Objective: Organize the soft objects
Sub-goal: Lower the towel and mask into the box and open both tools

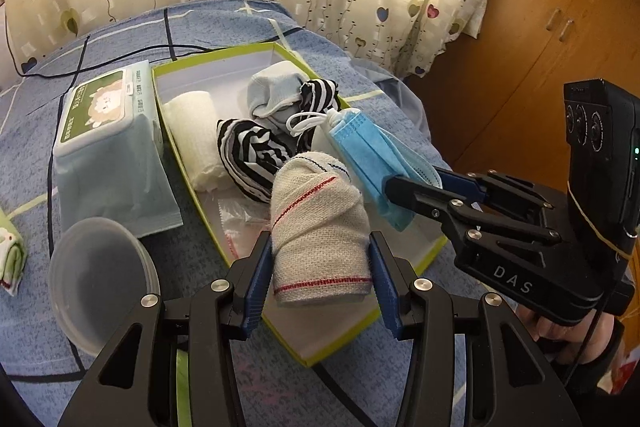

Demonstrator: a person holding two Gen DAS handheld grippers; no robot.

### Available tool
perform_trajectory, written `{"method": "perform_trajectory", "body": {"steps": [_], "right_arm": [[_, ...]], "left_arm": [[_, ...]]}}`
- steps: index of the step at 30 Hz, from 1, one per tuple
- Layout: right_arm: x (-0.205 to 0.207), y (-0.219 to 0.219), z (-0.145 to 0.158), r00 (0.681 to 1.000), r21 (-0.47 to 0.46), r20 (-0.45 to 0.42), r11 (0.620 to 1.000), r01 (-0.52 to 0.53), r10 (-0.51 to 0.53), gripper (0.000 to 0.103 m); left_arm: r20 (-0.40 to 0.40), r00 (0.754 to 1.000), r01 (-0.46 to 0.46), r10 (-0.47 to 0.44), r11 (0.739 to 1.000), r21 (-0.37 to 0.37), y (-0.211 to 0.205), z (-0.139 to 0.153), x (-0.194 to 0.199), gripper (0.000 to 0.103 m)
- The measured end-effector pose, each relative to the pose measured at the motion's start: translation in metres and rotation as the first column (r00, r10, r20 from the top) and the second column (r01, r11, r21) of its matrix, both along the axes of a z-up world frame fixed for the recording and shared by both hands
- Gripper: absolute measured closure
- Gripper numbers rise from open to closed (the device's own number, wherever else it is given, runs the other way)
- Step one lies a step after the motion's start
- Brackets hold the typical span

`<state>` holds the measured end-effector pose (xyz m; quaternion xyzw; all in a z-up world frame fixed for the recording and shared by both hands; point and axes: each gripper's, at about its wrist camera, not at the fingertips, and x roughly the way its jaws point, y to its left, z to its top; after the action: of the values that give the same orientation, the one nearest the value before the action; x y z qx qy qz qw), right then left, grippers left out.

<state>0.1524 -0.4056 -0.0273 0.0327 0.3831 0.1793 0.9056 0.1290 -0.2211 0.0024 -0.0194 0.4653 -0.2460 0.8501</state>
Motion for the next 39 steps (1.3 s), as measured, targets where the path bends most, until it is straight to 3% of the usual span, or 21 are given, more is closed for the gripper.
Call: {"method": "perform_trajectory", "body": {"steps": [15, 16, 18, 23, 39], "right_arm": [[0.028, 0.010, 0.002, 1.000, 0.005, 0.005, 1.000, -0.028, 0.028, 0.076], [0.025, 0.011, 0.001, 0.999, 0.000, 0.004, 0.999, -0.034, 0.034, 0.075], [0.019, 0.011, 0.001, 0.999, -0.004, 0.001, 0.999, -0.042, 0.042, 0.063], [0.006, 0.003, 0.007, 1.000, -0.009, 0.021, 1.000, -0.015, 0.015, 0.052], [-0.015, -0.007, 0.023, 0.997, 0.028, 0.070, 0.999, 0.030, -0.032, 0.052]], "left_arm": [[0.035, 0.995, -0.099, 0.098, 0.995, 0.028, 0.005, 0.003, 0.031, 0.055], [0.034, 0.995, -0.090, 0.089, 0.996, 0.028, 0.004, 0.003, 0.030, 0.055], [0.036, 0.998, -0.059, 0.058, 0.998, 0.012, 0.003, 0.004, 0.026, 0.055], [0.068, 0.997, -0.034, 0.033, 0.999, 0.005, 0.002, 0.008, 0.019, 0.054], [0.102, 0.994, -0.021, 0.030, 0.996, -0.089, 0.021, 0.031, -0.002, 0.054]]}}
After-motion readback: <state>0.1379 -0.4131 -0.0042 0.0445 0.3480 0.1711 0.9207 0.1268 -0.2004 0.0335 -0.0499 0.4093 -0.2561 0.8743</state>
